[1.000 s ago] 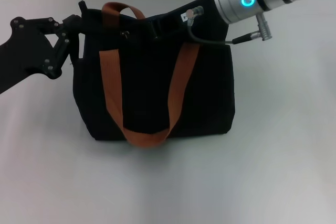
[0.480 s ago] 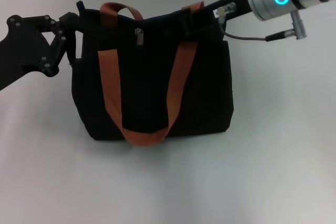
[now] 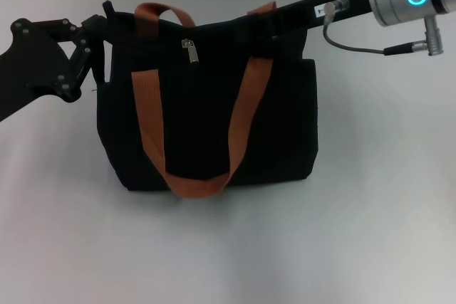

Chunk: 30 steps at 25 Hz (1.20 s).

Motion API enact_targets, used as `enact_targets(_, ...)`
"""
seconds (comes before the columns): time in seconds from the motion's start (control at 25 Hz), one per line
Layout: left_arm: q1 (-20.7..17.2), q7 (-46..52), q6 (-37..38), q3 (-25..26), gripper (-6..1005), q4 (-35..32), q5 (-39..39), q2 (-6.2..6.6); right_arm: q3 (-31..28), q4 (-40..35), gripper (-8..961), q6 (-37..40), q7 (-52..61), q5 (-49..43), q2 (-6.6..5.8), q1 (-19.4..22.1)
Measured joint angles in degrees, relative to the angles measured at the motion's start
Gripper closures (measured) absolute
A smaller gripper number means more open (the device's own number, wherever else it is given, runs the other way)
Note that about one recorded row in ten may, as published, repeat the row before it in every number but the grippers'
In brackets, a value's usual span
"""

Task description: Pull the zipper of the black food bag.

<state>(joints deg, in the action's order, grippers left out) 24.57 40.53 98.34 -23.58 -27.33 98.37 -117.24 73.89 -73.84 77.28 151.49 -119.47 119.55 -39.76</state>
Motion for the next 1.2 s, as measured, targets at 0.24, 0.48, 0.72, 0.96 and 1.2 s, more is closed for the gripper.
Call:
enact_targets(0.24,0.5,0.0,-0.1,-0.2,957,0.1,0.0,-0.13,0.2,5.1,930,-0.3,-2.7,3.6,-0.23,-2.9)
enact_targets(0.48,0.7,0.3,-0.3,-0.1,957,0.0,0.0,-0.12,0.1,9.6,789,-0.5,-3.8,3.9,-0.27,-6.0)
enact_targets(0.72,0.9,0.3,-0.1,-0.1,956,0.0,0.0,-0.03,0.4,12.4,679,-1.8,-3.6,2.9,-0.29,-8.4)
enact_targets(0.96,1.1,0.7,0.2,-0.1,955,0.0,0.0,0.00,0.5,13.3,631,-2.1,-3.4,2.8,-0.15,-9.3)
enact_targets(1.2,1.4,0.8,0.2,0.0,955,0.0,0.0,-0.01,1.4,14.6,618,-2.5,-2.7,3.7,0.06,-10.0)
